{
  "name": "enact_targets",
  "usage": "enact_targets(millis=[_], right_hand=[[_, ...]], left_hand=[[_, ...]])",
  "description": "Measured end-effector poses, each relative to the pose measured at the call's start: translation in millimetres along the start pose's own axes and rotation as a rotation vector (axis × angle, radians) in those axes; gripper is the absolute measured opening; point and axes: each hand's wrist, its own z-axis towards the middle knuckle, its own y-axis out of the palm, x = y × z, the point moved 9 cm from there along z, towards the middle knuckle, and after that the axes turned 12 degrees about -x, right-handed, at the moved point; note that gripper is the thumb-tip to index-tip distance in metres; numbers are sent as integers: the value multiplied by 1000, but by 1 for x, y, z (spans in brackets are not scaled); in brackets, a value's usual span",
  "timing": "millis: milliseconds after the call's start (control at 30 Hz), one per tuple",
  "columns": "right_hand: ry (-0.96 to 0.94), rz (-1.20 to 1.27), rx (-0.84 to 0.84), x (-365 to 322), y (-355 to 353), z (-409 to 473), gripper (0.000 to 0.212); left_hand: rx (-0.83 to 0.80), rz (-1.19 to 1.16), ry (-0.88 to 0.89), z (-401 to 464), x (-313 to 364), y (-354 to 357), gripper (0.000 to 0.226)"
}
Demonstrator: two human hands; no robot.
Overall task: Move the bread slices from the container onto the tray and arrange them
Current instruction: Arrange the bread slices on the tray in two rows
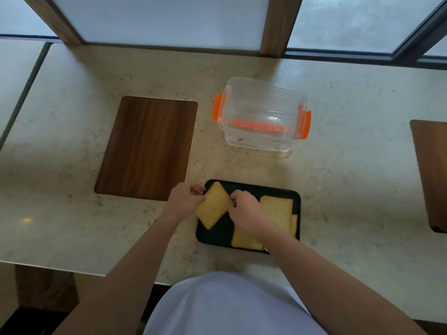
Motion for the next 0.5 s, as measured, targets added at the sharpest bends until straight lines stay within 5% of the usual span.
enact_targets(millis=[367,500], right_hand=[[-43,45,12,-3,1,-4,48],[-8,-39,32,-2,-3,-10,35]], left_hand=[[4,-2,14,1,-5,-5,31],[-1,51,75,8,7,1,32]])
